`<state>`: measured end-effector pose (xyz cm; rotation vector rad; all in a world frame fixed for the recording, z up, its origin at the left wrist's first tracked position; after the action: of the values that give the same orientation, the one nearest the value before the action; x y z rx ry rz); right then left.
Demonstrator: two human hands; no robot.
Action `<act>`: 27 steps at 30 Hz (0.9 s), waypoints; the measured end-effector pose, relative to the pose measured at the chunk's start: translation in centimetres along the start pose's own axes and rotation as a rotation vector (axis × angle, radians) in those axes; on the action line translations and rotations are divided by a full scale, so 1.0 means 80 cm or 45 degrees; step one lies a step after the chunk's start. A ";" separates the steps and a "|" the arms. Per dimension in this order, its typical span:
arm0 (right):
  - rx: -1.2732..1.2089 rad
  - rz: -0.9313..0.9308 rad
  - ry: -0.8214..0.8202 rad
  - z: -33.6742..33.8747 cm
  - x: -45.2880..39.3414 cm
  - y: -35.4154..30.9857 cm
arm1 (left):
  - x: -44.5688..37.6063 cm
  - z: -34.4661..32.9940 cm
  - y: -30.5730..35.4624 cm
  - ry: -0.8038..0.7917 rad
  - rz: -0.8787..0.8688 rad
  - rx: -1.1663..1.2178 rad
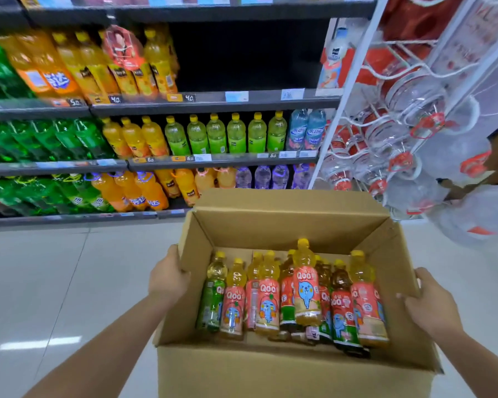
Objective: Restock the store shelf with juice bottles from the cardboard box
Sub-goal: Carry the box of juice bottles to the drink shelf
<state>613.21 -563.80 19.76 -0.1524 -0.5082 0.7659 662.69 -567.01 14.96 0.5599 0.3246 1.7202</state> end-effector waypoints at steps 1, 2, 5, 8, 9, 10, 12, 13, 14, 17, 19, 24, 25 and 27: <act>0.004 -0.022 0.011 -0.004 -0.021 -0.003 | -0.023 -0.014 0.006 -0.010 -0.004 0.007; 0.000 -0.044 0.022 -0.009 -0.044 -0.007 | -0.048 -0.029 0.011 -0.019 -0.011 0.004; 0.001 -0.090 0.043 -0.032 -0.110 -0.014 | -0.109 -0.074 0.021 -0.035 -0.006 -0.010; 0.031 -0.106 0.048 -0.064 -0.171 -0.019 | -0.155 -0.122 0.021 -0.039 0.026 -0.025; 0.033 -0.103 0.043 -0.077 -0.191 -0.020 | -0.169 -0.138 0.019 -0.037 0.041 -0.026; 0.036 -0.096 0.038 -0.091 -0.211 -0.022 | -0.181 -0.155 0.016 -0.036 0.052 -0.034; 0.046 -0.068 0.017 -0.121 -0.254 -0.026 | -0.203 -0.193 0.007 -0.027 0.077 -0.046; 0.057 -0.052 -0.001 -0.139 -0.275 -0.028 | -0.213 -0.213 0.000 -0.023 0.093 -0.044; 0.068 -0.043 -0.017 -0.158 -0.295 -0.029 | -0.222 -0.234 -0.007 -0.026 0.111 -0.049; 0.085 0.008 -0.045 -0.219 -0.358 -0.030 | -0.253 -0.297 -0.036 -0.028 0.152 -0.066; 0.089 0.037 -0.058 -0.264 -0.398 -0.032 | -0.279 -0.337 -0.057 -0.021 0.169 -0.045; 0.073 0.123 -0.082 -0.373 -0.479 -0.039 | -0.339 -0.416 -0.113 0.044 0.190 -0.068; 0.051 0.149 -0.078 -0.393 -0.492 -0.042 | -0.348 -0.428 -0.125 0.065 0.207 -0.076; -0.001 0.192 -0.079 -0.428 -0.516 -0.049 | -0.365 -0.450 -0.146 0.101 0.229 -0.104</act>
<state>607.44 -593.66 -24.57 -0.1693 -0.5603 0.9198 657.60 -589.70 -26.81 0.4736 0.2653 1.9241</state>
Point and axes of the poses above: each hand's wrist, its own x-axis away from the middle knuckle, its own z-axis out of the back of the hand, y = z × x, the point moved 7 cm from there along -x, towards the middle knuckle, and after that the axes turned 13 degrees about -z, right-handed, at the moved point
